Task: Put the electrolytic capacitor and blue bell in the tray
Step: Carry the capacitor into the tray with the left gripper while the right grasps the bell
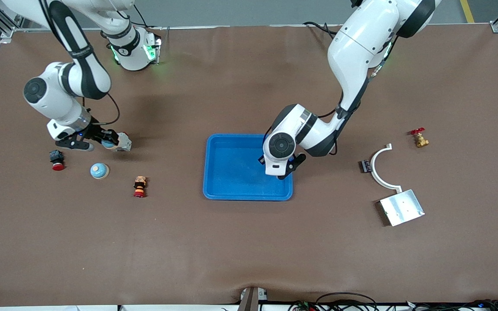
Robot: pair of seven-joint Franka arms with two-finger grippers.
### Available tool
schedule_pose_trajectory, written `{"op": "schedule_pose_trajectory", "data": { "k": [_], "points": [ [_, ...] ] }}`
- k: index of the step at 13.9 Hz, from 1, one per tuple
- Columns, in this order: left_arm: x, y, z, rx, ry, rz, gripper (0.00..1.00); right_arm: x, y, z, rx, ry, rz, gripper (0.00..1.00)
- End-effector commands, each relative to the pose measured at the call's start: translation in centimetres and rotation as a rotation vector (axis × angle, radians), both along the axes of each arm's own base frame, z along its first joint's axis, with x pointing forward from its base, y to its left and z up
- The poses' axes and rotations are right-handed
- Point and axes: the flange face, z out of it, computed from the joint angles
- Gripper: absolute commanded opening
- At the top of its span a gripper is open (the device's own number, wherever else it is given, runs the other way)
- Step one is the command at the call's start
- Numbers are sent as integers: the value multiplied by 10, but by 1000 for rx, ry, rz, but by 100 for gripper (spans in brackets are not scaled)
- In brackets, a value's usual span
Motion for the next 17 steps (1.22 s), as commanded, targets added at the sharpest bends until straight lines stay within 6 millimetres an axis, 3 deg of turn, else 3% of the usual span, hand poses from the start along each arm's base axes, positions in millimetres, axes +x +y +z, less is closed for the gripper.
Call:
{"op": "schedule_pose_trajectory", "data": {
  "k": [1,3,8,10,13,17],
  "points": [
    [-1,1,4,3,1,9,17,3,41,14,17,-10,-70,0],
    [-1,0,6,2,0,8,54,6,71,20,21,11,-106,0],
    [5,0,32,-7,-17,8,92,21,129,39,35,9,-183,0],
    [9,4,58,-8,-27,10,100,26,152,47,39,11,-207,0],
    [19,18,116,-12,-62,13,100,43,203,56,33,40,-265,0],
    [28,58,178,0,-40,-25,100,68,260,51,17,46,-333,0]
  ]
}}
